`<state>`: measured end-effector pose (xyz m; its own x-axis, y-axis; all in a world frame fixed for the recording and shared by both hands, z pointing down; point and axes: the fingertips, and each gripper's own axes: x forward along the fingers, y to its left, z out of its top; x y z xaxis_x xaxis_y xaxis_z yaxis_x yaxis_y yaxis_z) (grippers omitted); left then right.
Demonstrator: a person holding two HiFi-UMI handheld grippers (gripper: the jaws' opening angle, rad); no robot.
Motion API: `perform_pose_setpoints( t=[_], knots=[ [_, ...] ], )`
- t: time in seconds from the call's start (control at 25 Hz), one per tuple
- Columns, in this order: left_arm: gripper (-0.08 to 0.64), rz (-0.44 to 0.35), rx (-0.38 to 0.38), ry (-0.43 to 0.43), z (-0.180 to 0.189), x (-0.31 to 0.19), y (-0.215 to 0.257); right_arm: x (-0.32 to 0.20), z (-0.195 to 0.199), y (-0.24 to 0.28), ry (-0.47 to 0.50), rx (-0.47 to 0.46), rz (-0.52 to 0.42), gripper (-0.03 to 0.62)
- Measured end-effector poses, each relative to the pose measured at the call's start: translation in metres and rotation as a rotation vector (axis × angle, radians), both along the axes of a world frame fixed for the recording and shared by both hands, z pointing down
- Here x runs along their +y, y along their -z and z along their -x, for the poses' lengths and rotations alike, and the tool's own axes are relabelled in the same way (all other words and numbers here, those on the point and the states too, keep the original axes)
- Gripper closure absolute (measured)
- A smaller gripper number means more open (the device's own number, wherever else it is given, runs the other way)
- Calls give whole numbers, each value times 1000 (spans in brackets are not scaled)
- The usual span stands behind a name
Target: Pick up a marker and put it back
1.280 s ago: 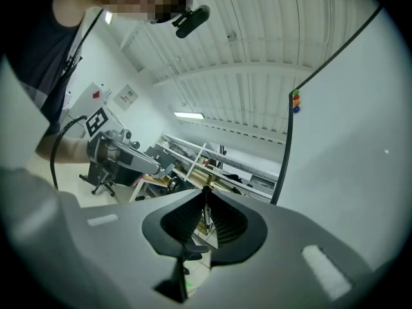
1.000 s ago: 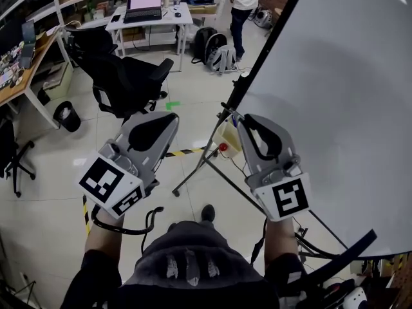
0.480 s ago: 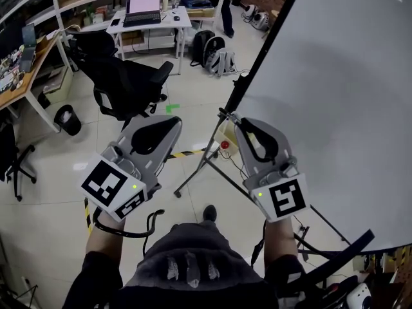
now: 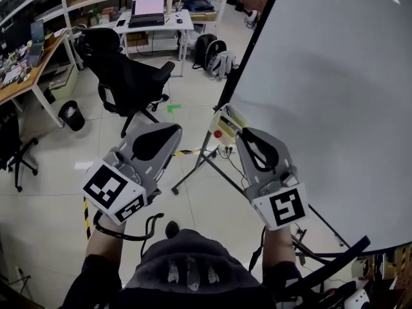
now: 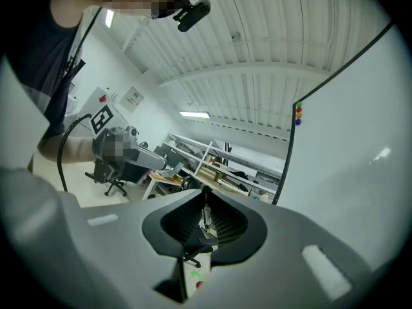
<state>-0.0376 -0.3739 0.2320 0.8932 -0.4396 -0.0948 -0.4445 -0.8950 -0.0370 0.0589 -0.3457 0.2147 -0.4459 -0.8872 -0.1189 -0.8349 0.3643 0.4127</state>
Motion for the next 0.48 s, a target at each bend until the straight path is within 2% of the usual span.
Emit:
perform_pose_setpoints(
  t=[0.28, 0.48],
  knots=[
    [554, -17, -9, 71, -29, 113, -2, 117, -31, -6, 81, -29, -20, 552],
    [554, 10, -11, 128, -48, 207, -12, 204, -58, -16, 126, -27, 6, 552]
  ],
)
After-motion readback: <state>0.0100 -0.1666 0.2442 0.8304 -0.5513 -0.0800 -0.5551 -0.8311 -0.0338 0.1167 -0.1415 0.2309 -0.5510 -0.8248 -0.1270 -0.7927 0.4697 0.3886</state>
